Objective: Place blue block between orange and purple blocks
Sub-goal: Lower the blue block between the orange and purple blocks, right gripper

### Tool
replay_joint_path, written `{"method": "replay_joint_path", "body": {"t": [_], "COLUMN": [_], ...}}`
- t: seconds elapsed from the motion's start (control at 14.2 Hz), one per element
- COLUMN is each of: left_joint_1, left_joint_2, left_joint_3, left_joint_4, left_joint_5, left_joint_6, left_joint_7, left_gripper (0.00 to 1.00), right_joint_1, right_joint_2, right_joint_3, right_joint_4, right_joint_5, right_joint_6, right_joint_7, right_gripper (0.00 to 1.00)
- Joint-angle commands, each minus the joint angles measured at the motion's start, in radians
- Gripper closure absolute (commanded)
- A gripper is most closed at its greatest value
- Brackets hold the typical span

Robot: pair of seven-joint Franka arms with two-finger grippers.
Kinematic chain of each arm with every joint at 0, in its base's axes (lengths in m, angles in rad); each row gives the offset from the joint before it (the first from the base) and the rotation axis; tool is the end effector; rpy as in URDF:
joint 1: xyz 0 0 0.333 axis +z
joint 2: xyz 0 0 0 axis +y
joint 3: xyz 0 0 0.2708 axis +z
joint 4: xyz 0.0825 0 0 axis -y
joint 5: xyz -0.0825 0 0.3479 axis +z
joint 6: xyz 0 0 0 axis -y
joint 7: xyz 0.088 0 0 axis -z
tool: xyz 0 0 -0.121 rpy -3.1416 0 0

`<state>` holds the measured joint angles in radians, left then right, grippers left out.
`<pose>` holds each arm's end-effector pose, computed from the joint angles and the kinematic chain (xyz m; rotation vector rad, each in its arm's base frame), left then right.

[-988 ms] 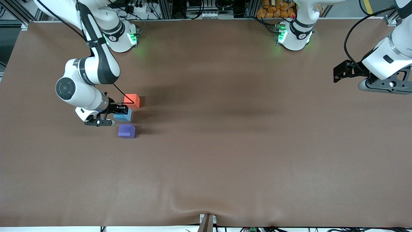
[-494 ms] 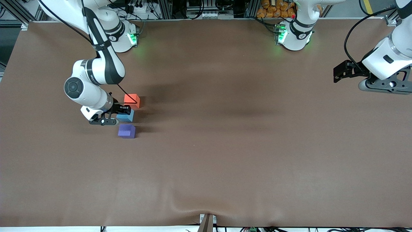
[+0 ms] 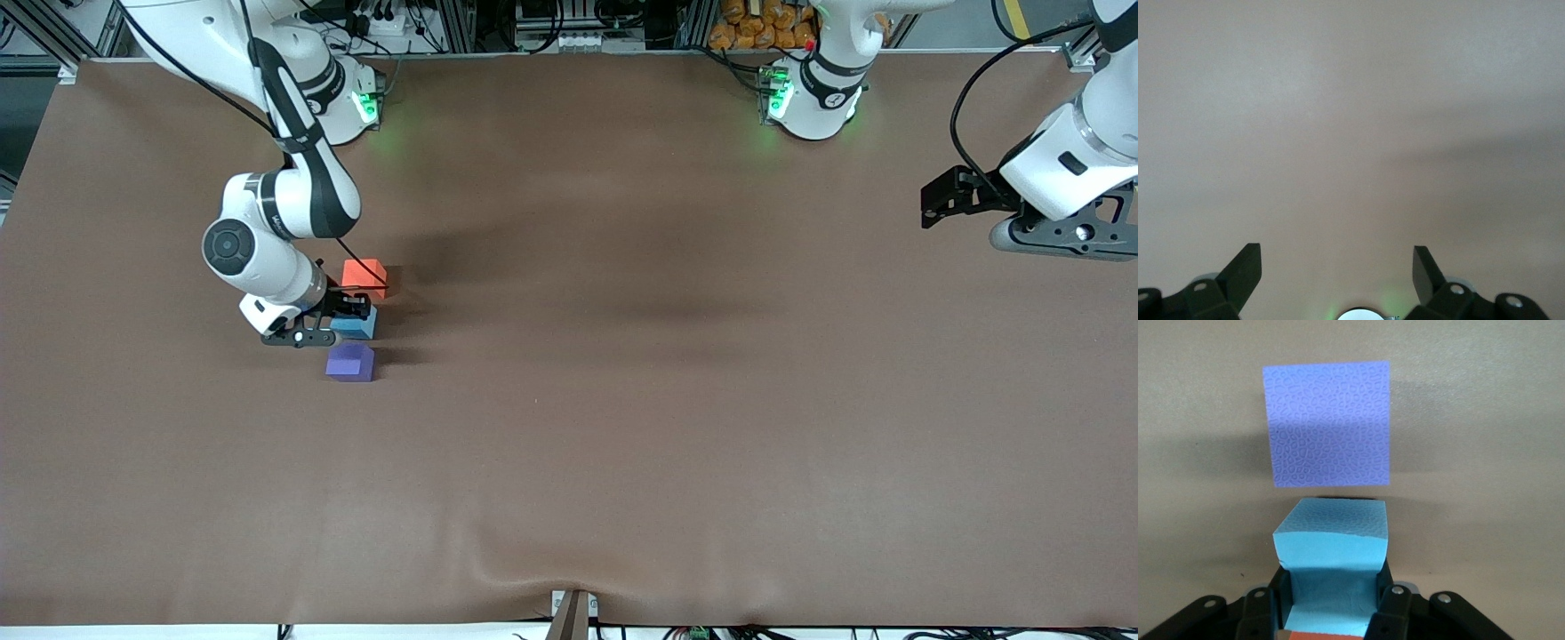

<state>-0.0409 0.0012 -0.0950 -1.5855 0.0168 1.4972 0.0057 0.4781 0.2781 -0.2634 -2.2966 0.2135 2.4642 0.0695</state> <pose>0.5044 -0.0668 0.5523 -3.1083 0.2197 0.1375 0.4753 0.1000 0.1964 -3.0980 0.0336 0.1573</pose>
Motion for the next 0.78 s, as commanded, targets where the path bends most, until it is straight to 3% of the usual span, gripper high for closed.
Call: {"method": "replay_joint_path", "body": {"t": [0.0, 0.56, 0.63, 0.71], "left_joint_1": [0.001, -0.010, -0.005, -0.008], "left_joint_2": [0.008, 0.031, 0.031, 0.031], "left_joint_3": [-0.002, -0.002, -0.002, -0.002], "left_joint_4": [0.016, 0.019, 0.028, 0.033], "left_joint_5": [-0.001, -0.004, -0.004, -0.001], "left_joint_6": [0.001, 0.001, 0.001, 0.001], "left_joint_7": [0.010, 0.007, 0.008, 0.008], "left_gripper": [0.00, 0.00, 0.00, 0.00], "right_joint_1": [0.017, 0.013, 0.008, 0.005], "right_joint_2": [0.003, 0.016, 0.016, 0.018], "right_joint_3": [-0.002, -0.002, -0.002, -0.002], "right_joint_4": [-0.026, -0.035, -0.031, -0.029], "right_joint_5": [0.006, 0.006, 0.006, 0.006], "right_joint_6": [0.049, 0.062, 0.058, 0.056], "right_joint_7": [-0.014, -0.014, -0.013, -0.013], "right_gripper": [1.00, 0.99, 0.39, 0.00]}}
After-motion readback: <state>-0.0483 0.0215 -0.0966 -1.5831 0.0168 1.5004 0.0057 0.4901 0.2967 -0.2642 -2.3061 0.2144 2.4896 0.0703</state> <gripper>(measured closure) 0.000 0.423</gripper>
